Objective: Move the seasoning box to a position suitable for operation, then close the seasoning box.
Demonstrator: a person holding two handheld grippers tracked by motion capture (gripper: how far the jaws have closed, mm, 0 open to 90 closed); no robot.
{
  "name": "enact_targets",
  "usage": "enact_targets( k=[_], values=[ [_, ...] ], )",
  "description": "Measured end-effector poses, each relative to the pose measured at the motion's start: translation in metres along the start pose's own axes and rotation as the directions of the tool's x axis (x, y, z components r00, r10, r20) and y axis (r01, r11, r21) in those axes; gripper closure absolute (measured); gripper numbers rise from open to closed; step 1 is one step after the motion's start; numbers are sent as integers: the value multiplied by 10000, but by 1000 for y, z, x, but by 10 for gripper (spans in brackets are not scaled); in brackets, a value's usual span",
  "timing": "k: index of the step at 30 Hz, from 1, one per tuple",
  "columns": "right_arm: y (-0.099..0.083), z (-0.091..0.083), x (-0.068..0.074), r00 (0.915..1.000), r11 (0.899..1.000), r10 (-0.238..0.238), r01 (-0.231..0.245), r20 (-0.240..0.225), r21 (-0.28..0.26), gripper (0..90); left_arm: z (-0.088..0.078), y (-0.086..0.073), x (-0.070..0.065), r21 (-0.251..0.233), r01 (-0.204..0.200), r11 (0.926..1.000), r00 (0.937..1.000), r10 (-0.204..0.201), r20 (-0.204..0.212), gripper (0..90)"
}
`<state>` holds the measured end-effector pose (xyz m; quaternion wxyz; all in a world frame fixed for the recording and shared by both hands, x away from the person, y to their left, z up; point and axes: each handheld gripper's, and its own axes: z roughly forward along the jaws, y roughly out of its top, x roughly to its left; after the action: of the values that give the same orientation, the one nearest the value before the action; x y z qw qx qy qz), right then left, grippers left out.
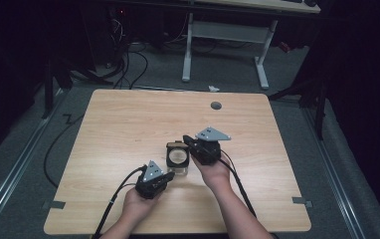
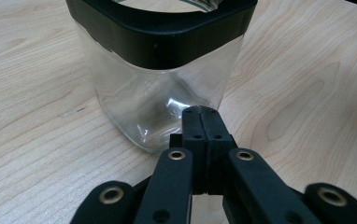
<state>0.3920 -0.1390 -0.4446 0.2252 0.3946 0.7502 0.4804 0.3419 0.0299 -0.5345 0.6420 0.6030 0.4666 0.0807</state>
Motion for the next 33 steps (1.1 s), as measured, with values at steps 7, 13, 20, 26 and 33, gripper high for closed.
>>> enact_targets(
  k=[7, 13, 20, 26, 33],
  values=[
    [-30, -9, 8, 9999, 9997, 45, -42, -163, 229, 892, 0, 0, 0, -7, -7, 10000, 10000, 7, -18, 900],
    [-36, -25, 3, 10000, 10000, 76, -76, -14, 16, 841, -5, -3, -4, -116, -435, 9990, 9990, 437, 88, 880],
    [-69, -48, -29, 9951, 9981, 545, -565, 830, 229, 750, -29, 11, -2, -304, -967, 9948, 9952, 971, 122, 843],
    [-92, -71, -63, 9777, 9936, 1032, -1099, 1831, 268, 680, -42, 26, 28, -475, -762, 9960, 9950, 729, -684, 799],
    [-115, -101, -88, 9520, 9895, 1413, -1438, 2714, -106, 502, -60, 49, 62, -1121, -466, 9926, 9825, 253, -1843, 619]
  ],
)
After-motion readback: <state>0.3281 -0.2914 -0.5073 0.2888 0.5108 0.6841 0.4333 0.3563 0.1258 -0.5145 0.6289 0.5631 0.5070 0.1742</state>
